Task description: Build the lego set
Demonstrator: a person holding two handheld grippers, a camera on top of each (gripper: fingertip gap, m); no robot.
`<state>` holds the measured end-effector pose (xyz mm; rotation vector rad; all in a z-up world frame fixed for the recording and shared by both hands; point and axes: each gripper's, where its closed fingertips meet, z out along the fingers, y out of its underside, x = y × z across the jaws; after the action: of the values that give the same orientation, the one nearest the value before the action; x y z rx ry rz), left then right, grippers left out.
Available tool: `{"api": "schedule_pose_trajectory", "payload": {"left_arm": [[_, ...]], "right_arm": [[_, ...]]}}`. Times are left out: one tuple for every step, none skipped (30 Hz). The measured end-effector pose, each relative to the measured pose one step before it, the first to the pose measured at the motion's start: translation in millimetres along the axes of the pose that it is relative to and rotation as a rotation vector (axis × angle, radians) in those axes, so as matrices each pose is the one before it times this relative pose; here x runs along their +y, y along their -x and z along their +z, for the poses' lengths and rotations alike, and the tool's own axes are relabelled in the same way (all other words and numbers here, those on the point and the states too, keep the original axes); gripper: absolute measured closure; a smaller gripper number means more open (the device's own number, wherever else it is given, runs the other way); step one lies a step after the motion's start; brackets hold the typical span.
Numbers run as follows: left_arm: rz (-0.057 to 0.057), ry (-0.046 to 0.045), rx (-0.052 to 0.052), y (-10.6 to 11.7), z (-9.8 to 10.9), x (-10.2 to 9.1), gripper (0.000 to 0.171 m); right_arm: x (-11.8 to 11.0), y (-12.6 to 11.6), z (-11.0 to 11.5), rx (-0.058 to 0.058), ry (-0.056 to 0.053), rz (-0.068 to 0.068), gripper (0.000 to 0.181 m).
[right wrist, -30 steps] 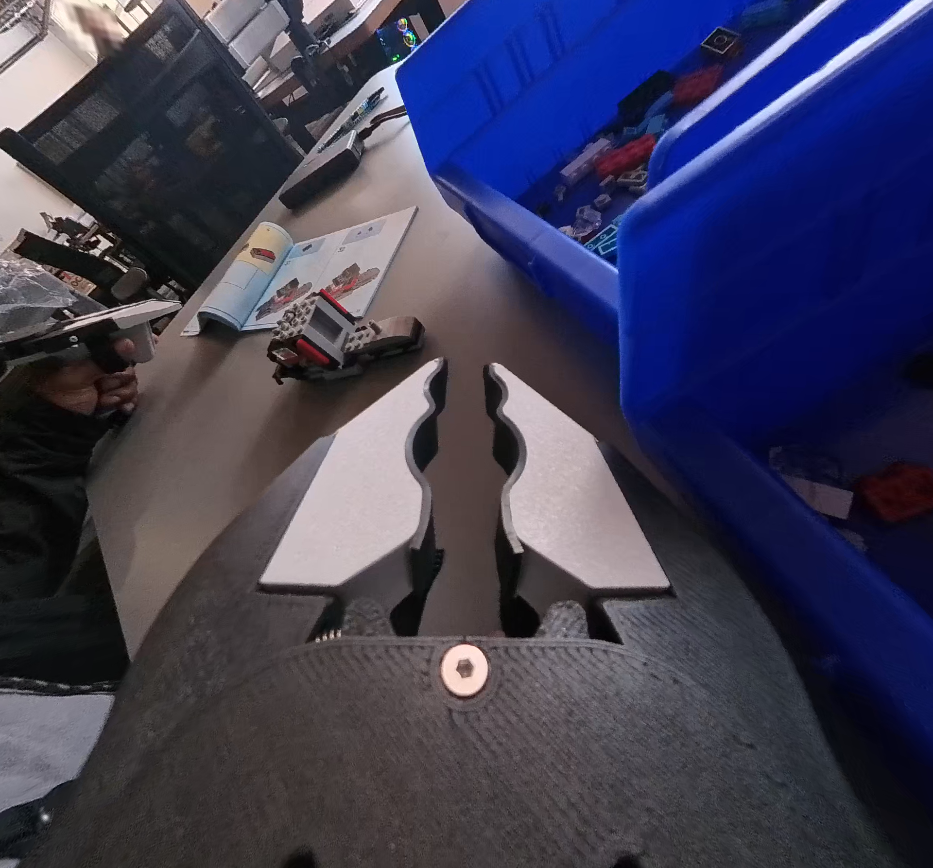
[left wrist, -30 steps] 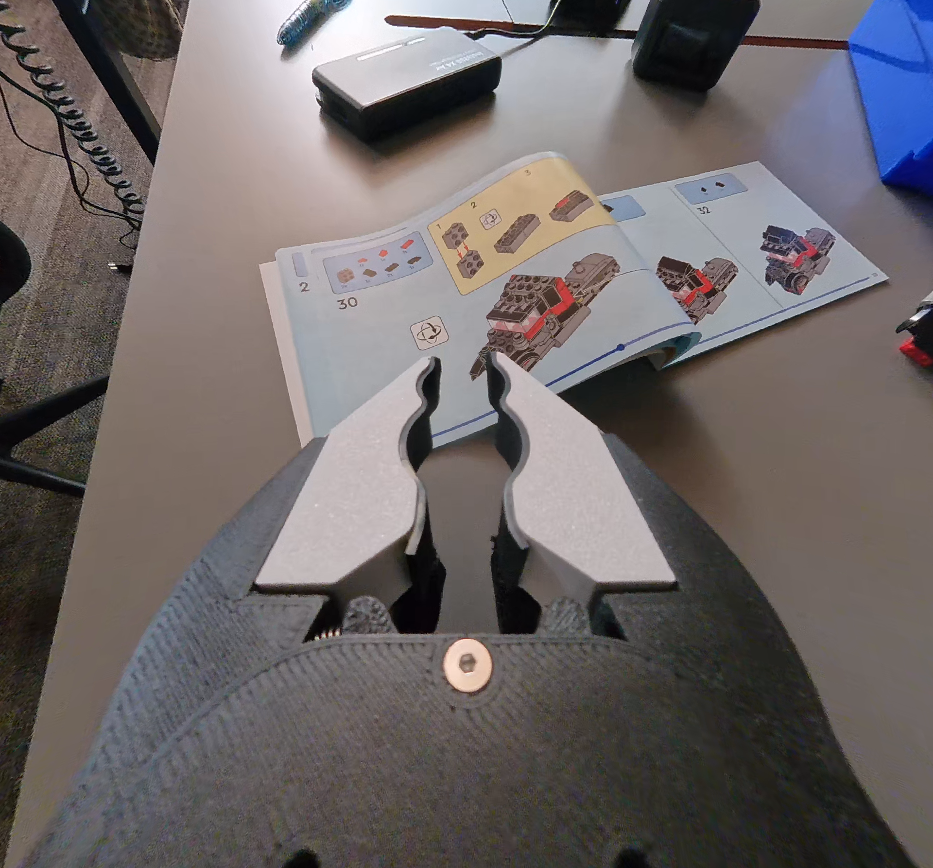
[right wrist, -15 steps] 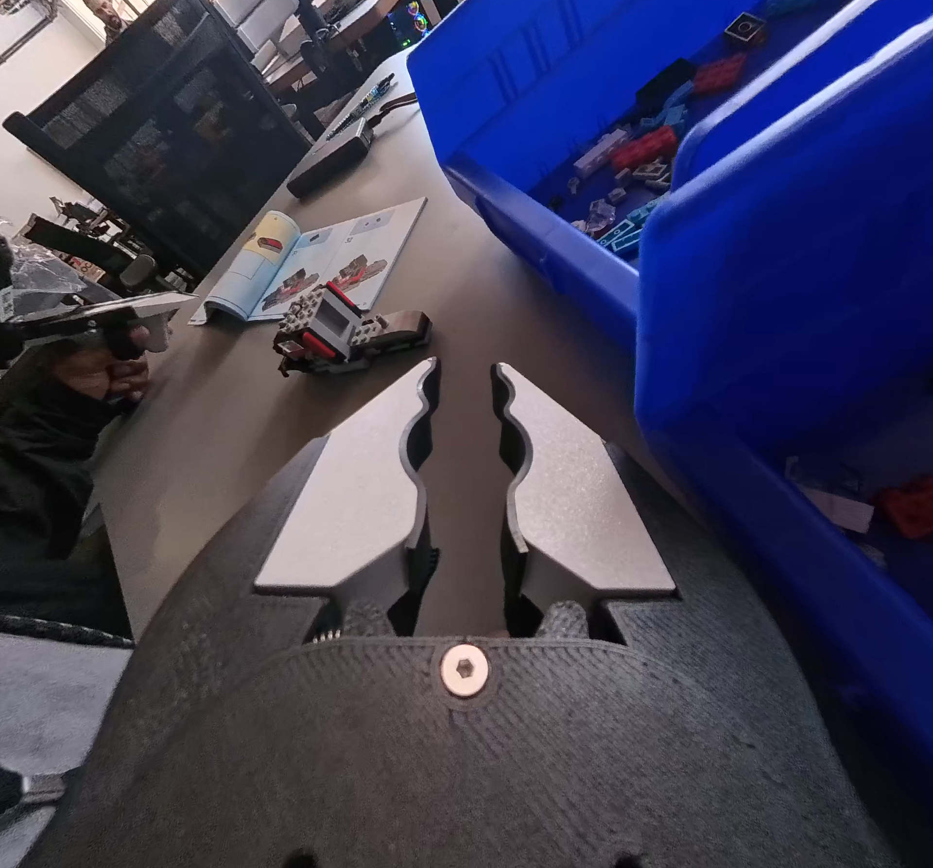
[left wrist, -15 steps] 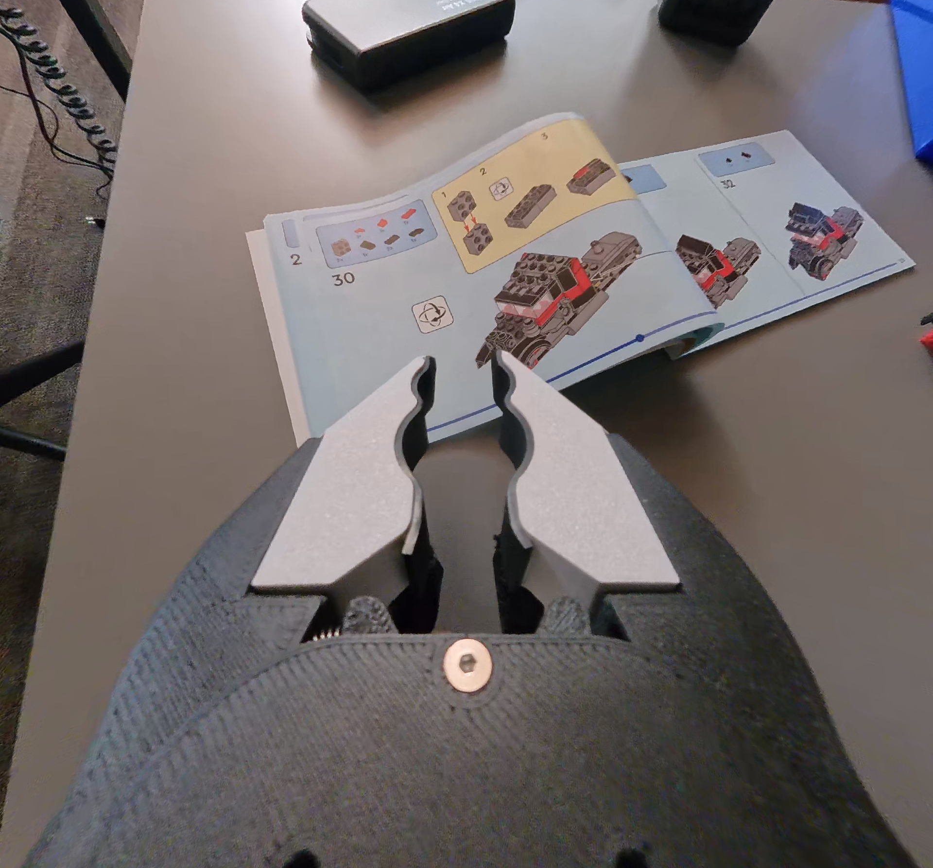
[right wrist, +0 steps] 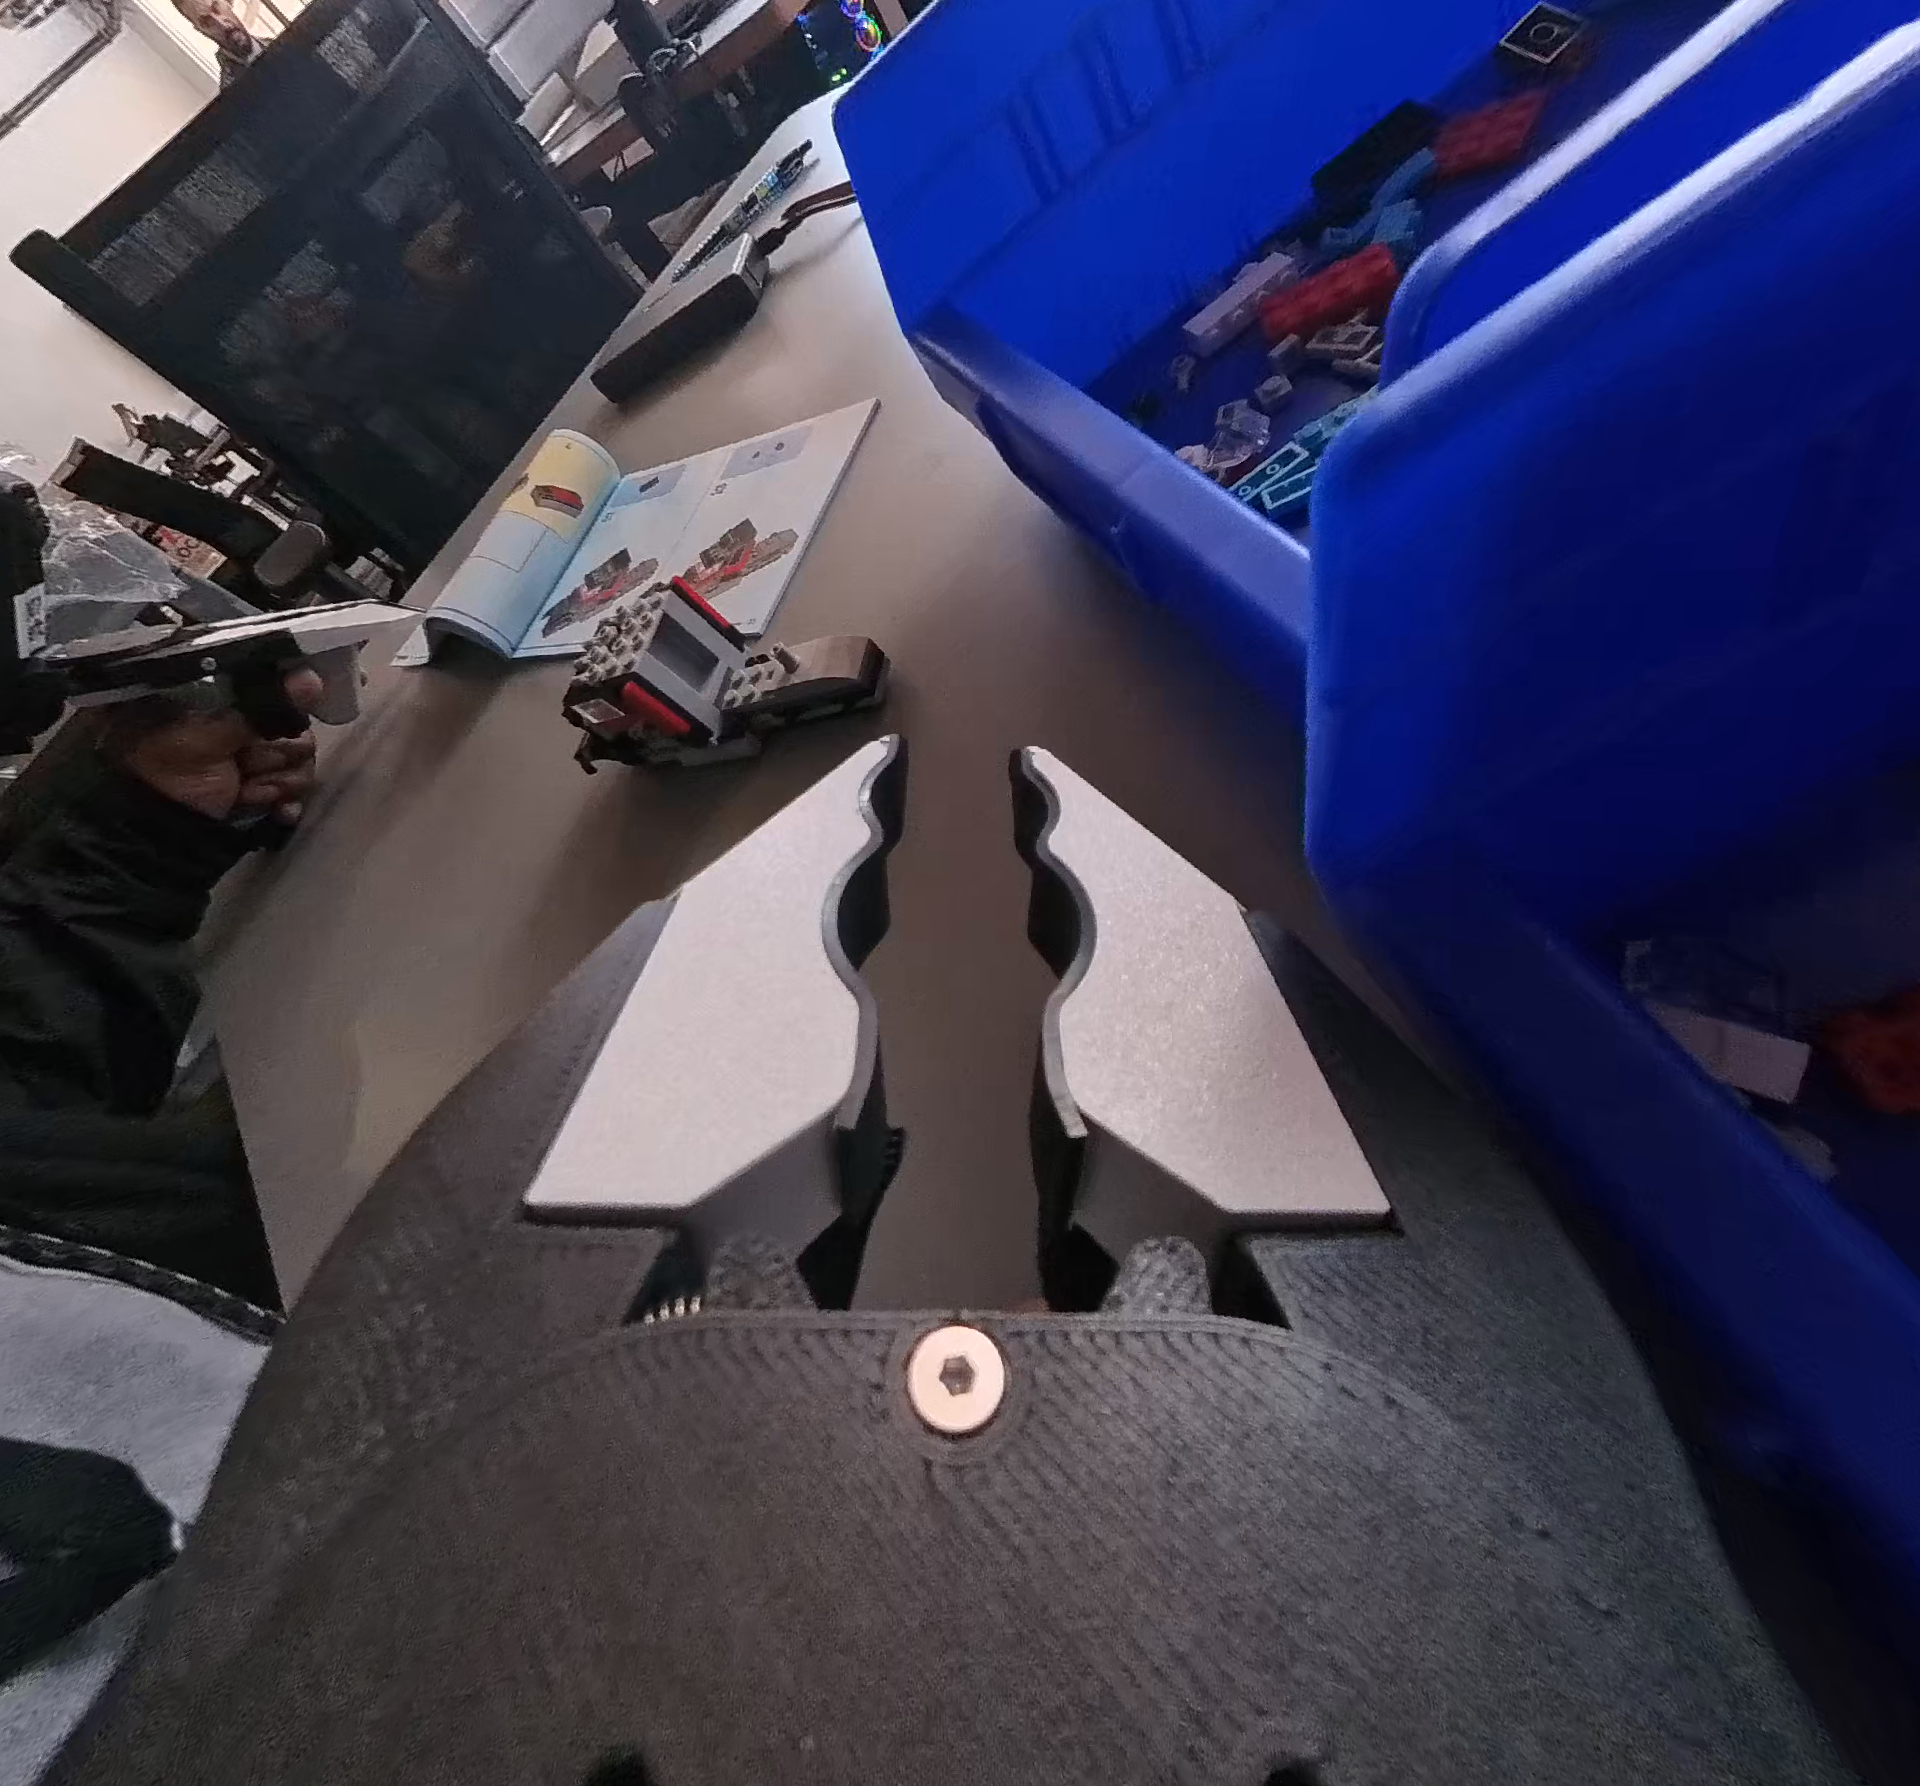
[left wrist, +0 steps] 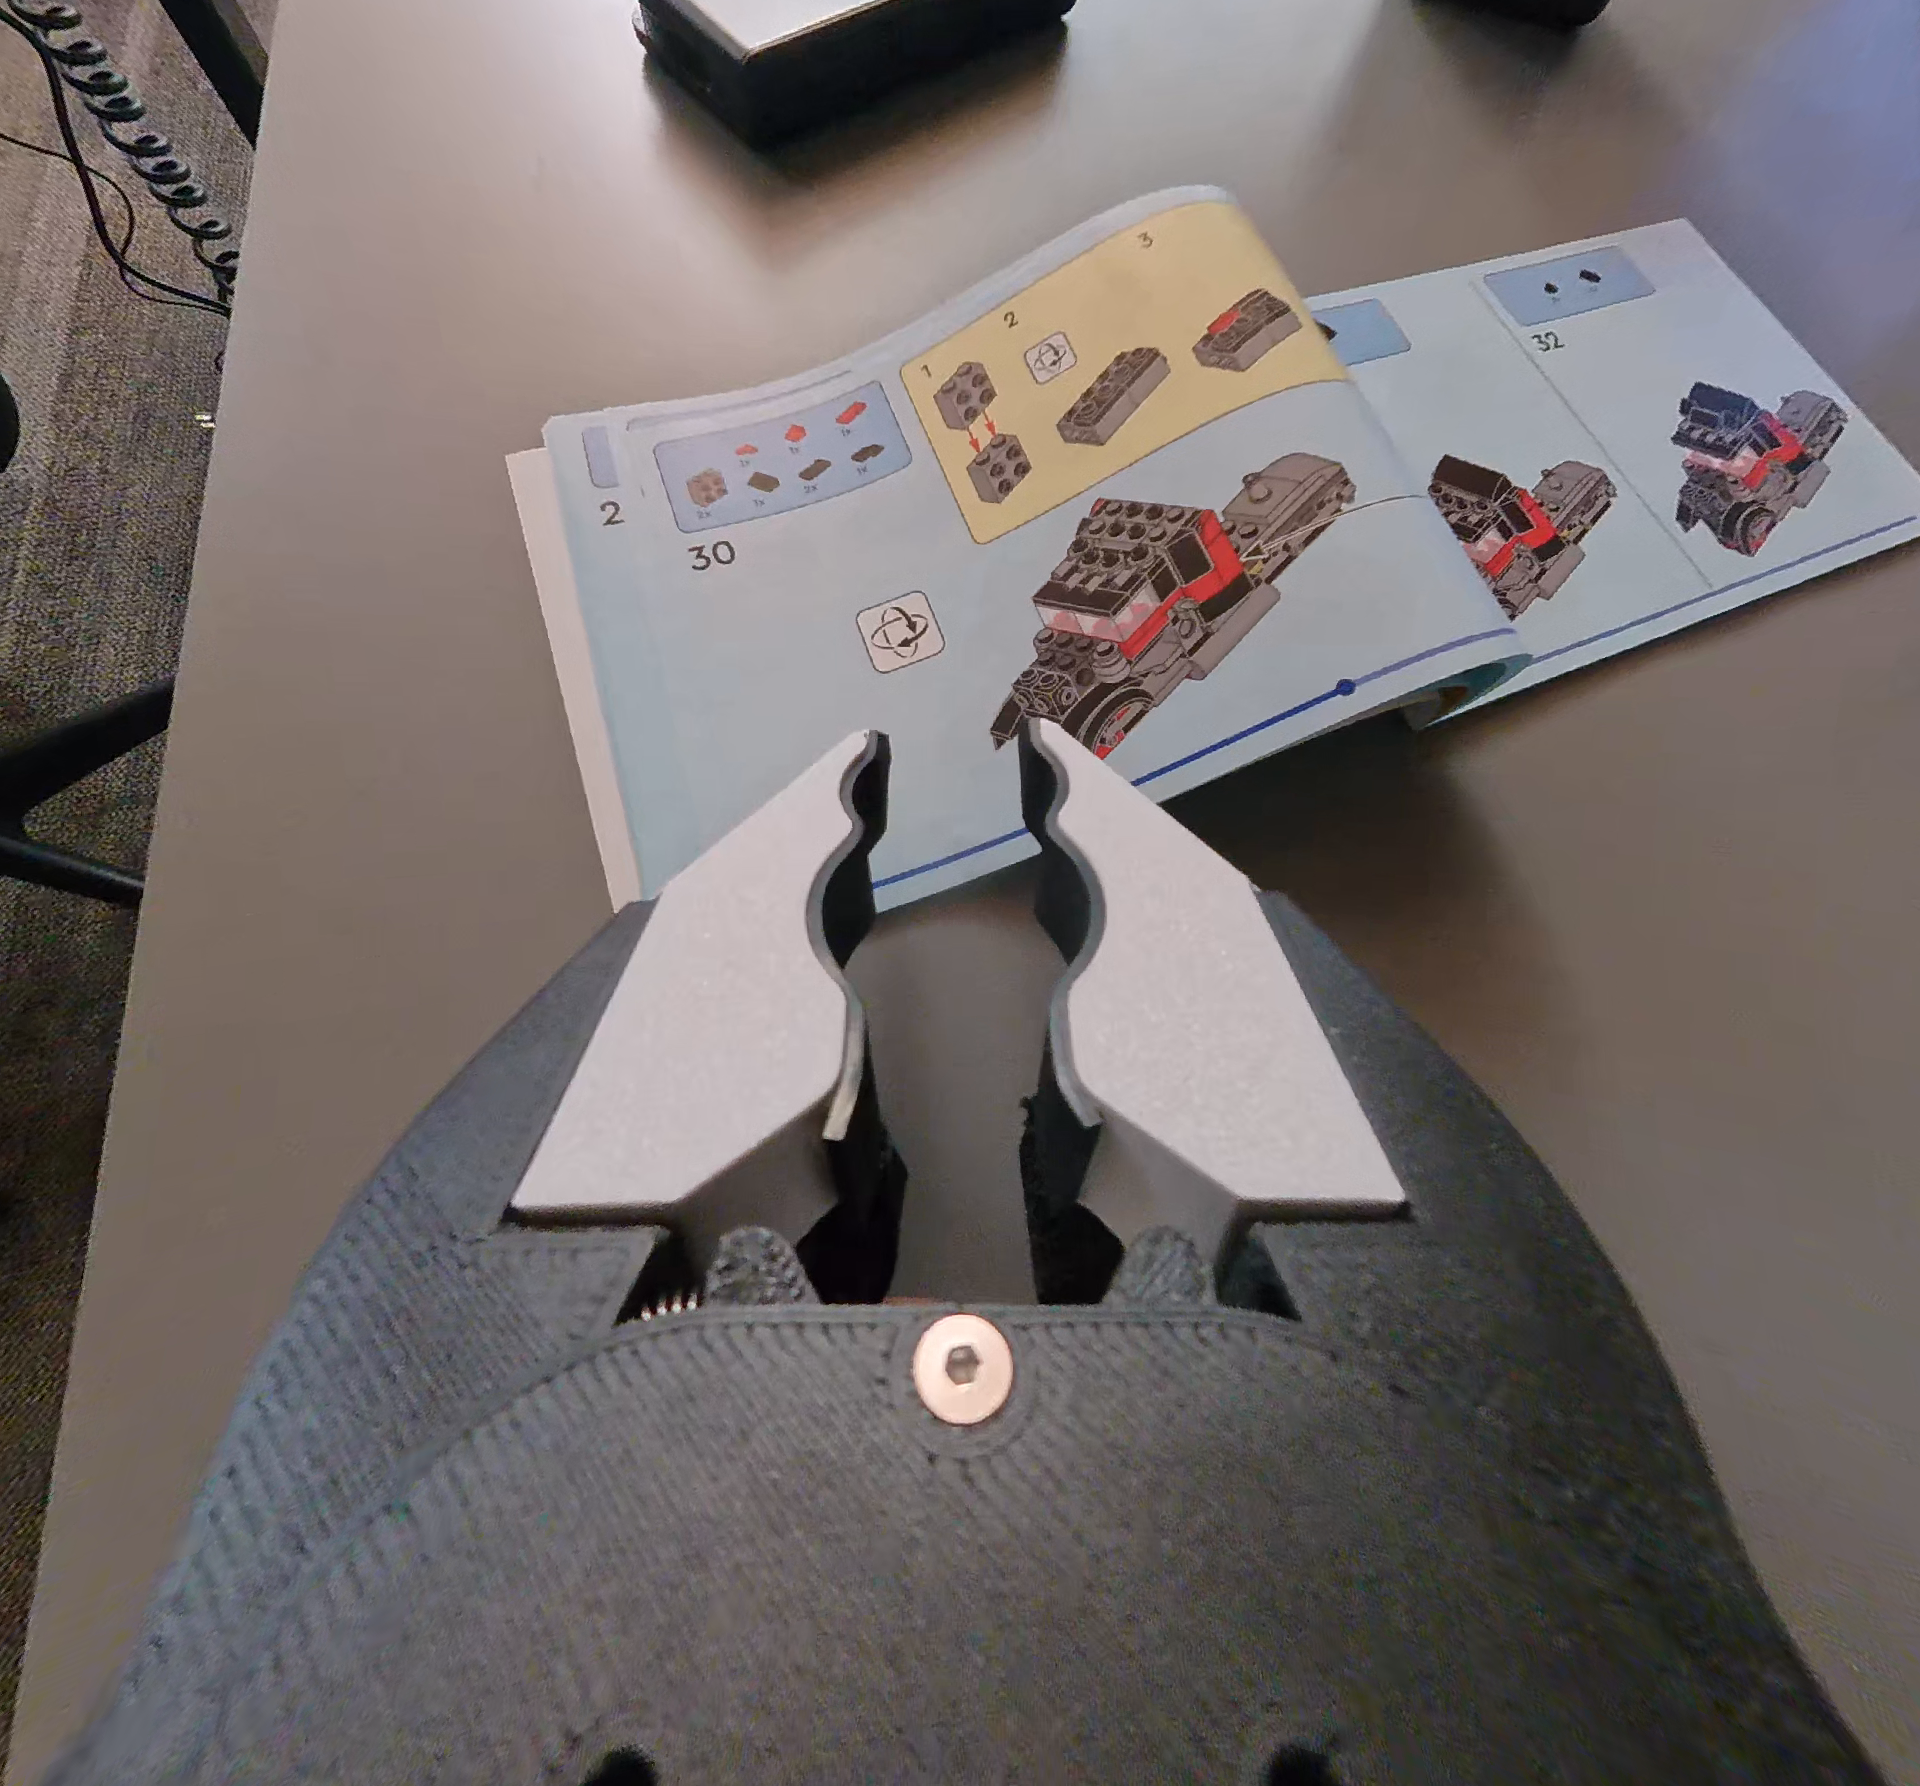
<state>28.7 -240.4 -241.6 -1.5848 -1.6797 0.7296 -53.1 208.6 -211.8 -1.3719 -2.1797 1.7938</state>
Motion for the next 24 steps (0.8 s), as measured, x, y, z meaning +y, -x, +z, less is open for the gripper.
{"api": "schedule_pose_trajectory", "payload": {"left_arm": [[0.0005,0.00196,-0.0015,0.17,0.23,0.26,0.145],[0.0016,0.00199,-0.0014,-0.07,0.19,0.21,0.145],[0.0020,0.00211,-0.0016,-0.03,0.26,0.17,0.145],[0.0020,0.00209,-0.0014,0.04,0.17,0.22,0.145],[0.0017,0.00166,-0.0010,-0.13,0.21,0.16,0.145],[0.0015,0.00010,-0.0010,0.05,0.08,-0.03,0.145],[0.0014,-0.00034,-0.0013,-0.02,-0.02,-0.10,0.145],[0.0017,-0.00095,-0.0007,-0.09,-0.06,-0.13,0.145],[0.0024,-0.00242,-0.0008,-0.13,-0.25,-0.23,0.145],[0.0027,-0.00270,-0.0002,-0.30,-0.28,-0.34,0.145],[0.0024,-0.00211,0.0014,-0.36,-0.25,-0.33,0.144],[0.0014,-0.00137,0.0019,-0.38,-0.11,-0.14,0.144],[0.0004,-0.00085,0.0016,-0.21,-0.08,-0.14,0.144],[0.0002,-0.00110,0.0012,-0.17,-0.14,-0.12,0.144],[0.0010,-0.00237,0.0000,-0.16,-0.18,-0.30,0.143],[0.0022,-0.00313,-0.0015,-0.08,-0.40,-0.44,0.143],[0.0039,-0.00283,-0.0017,-0.21,-0.34,-0.30,0.143],[0.0060,-0.00311,-0.0013,-0.44,-0.36,-0.40,0.143],[0.0069,-0.00404,-0.0020,-0.47,-0.37,-0.47,0.143],[0.0066,-0.00446,-0.0027,-0.40,-0.48,-0.57,0.143],[0.0062,-0.00444,-0.0036,-0.31,-0.49,-0.57,0.143],[0.0061,-0.00402,-0.0036,-0.21,-0.47,-0.45,0.143],[0.0058,-0.00335,-0.0043,-0.12,-0.30,-0.40,0.143],[0.0059,-0.00267,-0.0041,-0.13,-0.35,-0.31,0.143]], "right_arm": [[0.06,-0.05,0.07,0.0006,0.0008,0.0006,0.161],[0.18,-0.13,0.21,0.0004,0.0019,0.0005,0.161],[0.33,-0.06,0.28,-0.0002,0.0025,0.0003,0.162],[0.22,-0.23,0.17,0.0014,0.0018,0.0003,0.162],[0.25,-0.25,0.32,0.0030,0.0025,-0.0002,0.163],[0.63,-0.46,0.57,0.0035,0.0054,-0.0008,0.164],[0.98,-0.31,1.08,0.0041,0.0091,-0.0019,0.165],[1.41,-0.25,1.57,0.0030,0.0134,-0.0028,0.165],[1.64,0.04,1.76,0.0022,0.0157,-0.0030,0.166],[1.54,-0.06,1.57,0.0029,0.0140,-0.0039,0.166],[1.15,-0.11,1.18,0.0050,0.0103,-0.0051,0.166],[0.63,-0.11,0.39,0.0077,0.0045,-0.0076,0.166],[0.08,-0.26,-0.10,0.0105,-0.0009,-0.0103,0.166],[-0.03,-0.40,-0.38,0.0124,-0.0028,-0.0110,0.166],[0.18,-0.28,-0.27,0.0118,-0.0012,-0.0108,0.166],[0.20,-0.16,-0.18,0.0097,-0.0001,-0.0099,0.166],[0.05,0.03,-0.12,0.0068,-0.0005,-0.0078,0.166],[0.24,0.03,-0.16,0.0035,0.0001,-0.0038,0.165],[0.05,-0.08,-0.27,0.0018,-0.0008,-0.0006,0.165],[-0.10,-0.23,-0.38,0.0014,-0.0016,0.0000,0.165],[-0.13,-0.08,-0.24,0.0015,-0.0011,-0.0011,0.165],[-0.03,0.00,-0.03,0.0026,-0.0006,-0.0024,0.165],[0.13,0.02,0.09,0.0029,0.0007,-0.0043,0.165],[0.19,0.16,0.16,0.0036,0.0015,-0.0053,0.165]]}}
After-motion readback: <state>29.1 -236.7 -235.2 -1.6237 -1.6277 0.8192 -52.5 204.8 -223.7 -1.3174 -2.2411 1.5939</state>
